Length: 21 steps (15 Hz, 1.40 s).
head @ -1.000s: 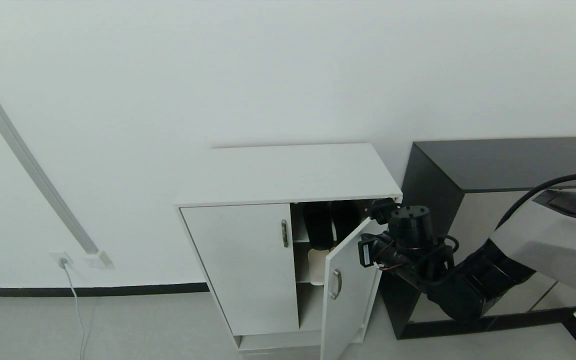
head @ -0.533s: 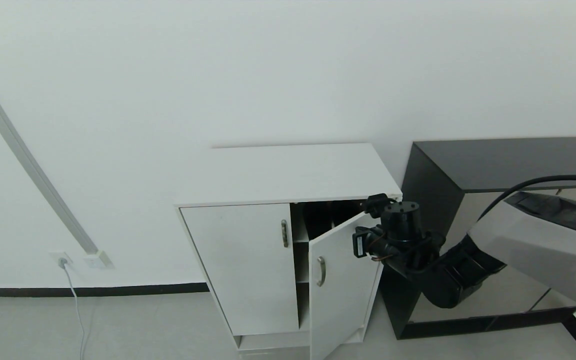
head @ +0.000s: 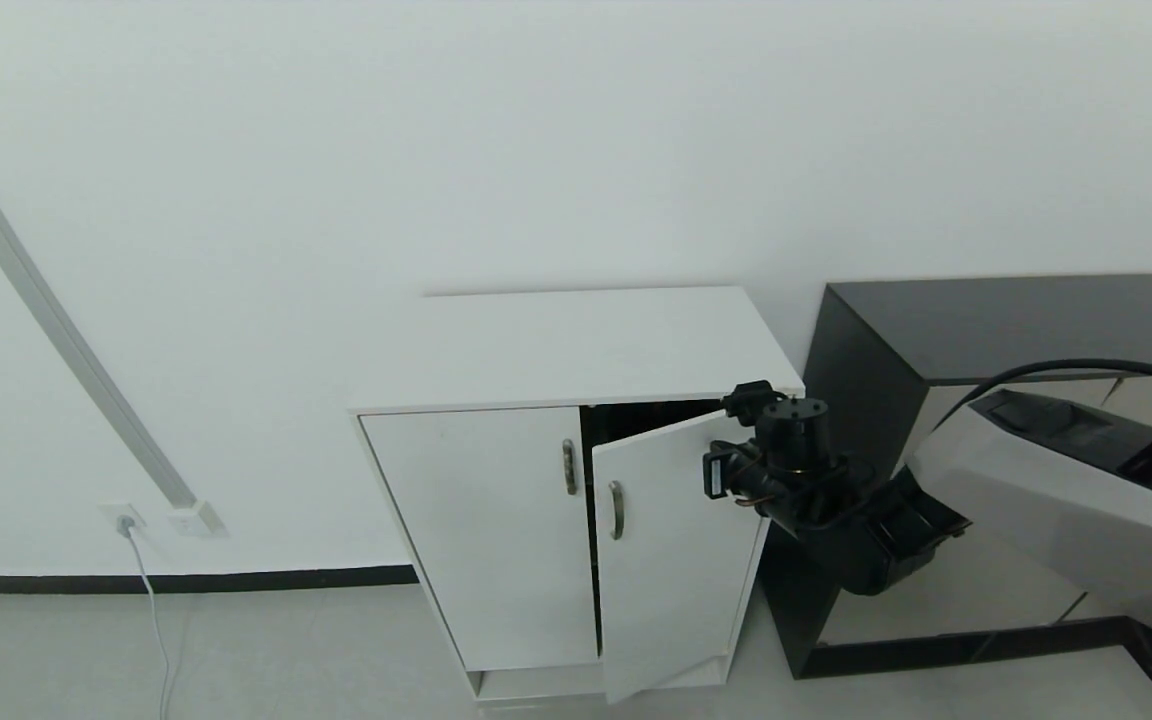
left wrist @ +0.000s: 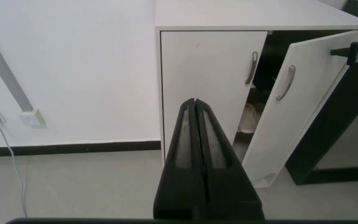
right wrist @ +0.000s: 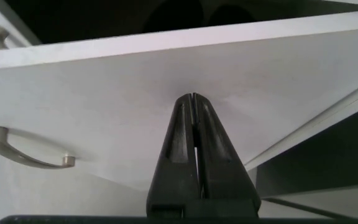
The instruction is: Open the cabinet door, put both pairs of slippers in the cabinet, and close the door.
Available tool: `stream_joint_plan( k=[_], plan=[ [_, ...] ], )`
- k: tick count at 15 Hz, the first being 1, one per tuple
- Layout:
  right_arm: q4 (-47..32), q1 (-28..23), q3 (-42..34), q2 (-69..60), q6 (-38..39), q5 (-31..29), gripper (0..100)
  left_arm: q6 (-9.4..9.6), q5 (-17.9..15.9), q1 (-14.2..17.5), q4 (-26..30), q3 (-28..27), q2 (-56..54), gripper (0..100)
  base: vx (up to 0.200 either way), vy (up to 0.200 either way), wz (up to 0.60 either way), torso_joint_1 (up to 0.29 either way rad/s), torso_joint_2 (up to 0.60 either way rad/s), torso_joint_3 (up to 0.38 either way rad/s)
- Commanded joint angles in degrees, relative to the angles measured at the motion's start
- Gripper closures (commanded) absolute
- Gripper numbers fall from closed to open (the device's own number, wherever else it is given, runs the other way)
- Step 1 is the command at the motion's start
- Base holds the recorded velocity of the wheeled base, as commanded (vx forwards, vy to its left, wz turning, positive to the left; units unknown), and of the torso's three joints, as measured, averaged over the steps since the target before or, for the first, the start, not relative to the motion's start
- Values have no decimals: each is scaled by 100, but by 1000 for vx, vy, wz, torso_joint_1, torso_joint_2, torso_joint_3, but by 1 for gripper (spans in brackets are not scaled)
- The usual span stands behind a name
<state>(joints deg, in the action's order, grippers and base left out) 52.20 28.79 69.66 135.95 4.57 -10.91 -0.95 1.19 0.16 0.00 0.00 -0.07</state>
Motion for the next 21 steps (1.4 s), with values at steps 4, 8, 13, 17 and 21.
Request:
stream_joint_plan(
  k=[4,8,13,17,21],
  plan=[
    [1,-120,364,292,-9,-25,100,-2,4,2,0,0,7,100,0,0,0,0,0,0],
    [-17,-225,628,441,-18,-25,100,-2,4,2,0,0,7,100,0,0,0,0,0,0],
    [-34,-348,909,608,-18,-25,100,7,4,2,0,0,7,100,0,0,0,0,0,0],
    [-43,-418,971,635,-18,-25,100,7,-5,2,0,0,7,100,0,0,0,0,0,0],
    [-17,-401,927,626,-18,-25,100,7,-5,2,0,0,7,100,0,0,0,0,0,0]
  ],
)
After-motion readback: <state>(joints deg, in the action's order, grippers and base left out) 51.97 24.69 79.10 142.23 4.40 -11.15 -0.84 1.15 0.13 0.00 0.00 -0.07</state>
